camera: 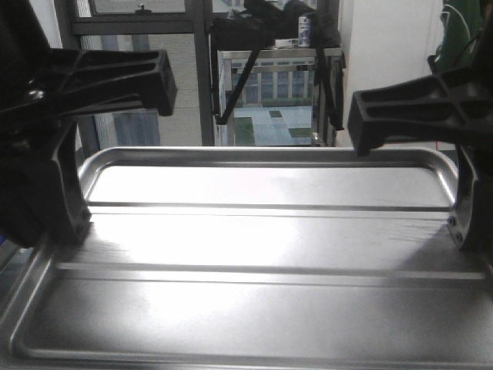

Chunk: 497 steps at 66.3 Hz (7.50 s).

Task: Grab silver tray and place in blue box
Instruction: 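Hold the tray level in both grippers while the base turns away, then carry the tray with both grippers toward the blue bin, then lower the tray into the blue bin with both grippers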

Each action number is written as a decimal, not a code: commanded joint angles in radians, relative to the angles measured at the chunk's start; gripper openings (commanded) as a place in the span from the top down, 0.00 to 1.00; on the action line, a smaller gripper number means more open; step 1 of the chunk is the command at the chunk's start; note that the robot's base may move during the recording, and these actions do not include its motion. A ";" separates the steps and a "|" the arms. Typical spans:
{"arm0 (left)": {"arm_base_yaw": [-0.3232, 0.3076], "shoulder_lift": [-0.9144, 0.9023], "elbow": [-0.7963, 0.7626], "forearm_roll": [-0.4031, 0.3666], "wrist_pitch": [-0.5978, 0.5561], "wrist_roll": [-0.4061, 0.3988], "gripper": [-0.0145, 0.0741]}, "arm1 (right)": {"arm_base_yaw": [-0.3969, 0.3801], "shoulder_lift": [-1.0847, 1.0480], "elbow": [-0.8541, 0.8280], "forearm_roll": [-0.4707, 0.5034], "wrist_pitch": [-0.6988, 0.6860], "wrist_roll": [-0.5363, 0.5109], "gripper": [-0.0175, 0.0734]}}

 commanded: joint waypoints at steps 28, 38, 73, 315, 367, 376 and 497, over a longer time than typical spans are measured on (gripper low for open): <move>-0.001 -0.029 -0.024 0.043 0.030 -0.014 0.95 | -0.002 -0.026 -0.025 -0.052 0.091 -0.005 0.74; -0.001 -0.029 -0.024 0.043 0.030 -0.014 0.95 | -0.002 -0.026 -0.025 -0.052 0.091 -0.005 0.74; -0.001 -0.029 -0.024 0.043 0.030 -0.014 0.95 | -0.002 -0.026 -0.025 -0.054 0.091 -0.005 0.74; -0.001 -0.029 -0.024 0.043 0.030 -0.014 0.95 | -0.002 -0.026 -0.025 -0.057 0.245 -0.005 0.74; -0.001 -0.029 -0.024 0.043 0.030 -0.014 0.95 | -0.002 -0.026 -0.025 -0.057 0.245 -0.005 0.74; -0.001 -0.029 -0.024 0.043 0.030 -0.014 0.95 | -0.002 -0.026 -0.025 -0.057 0.245 -0.005 0.74; 0.241 0.085 -0.644 -0.049 0.020 0.590 0.95 | -0.224 0.061 -0.597 -0.065 -0.090 -0.471 0.74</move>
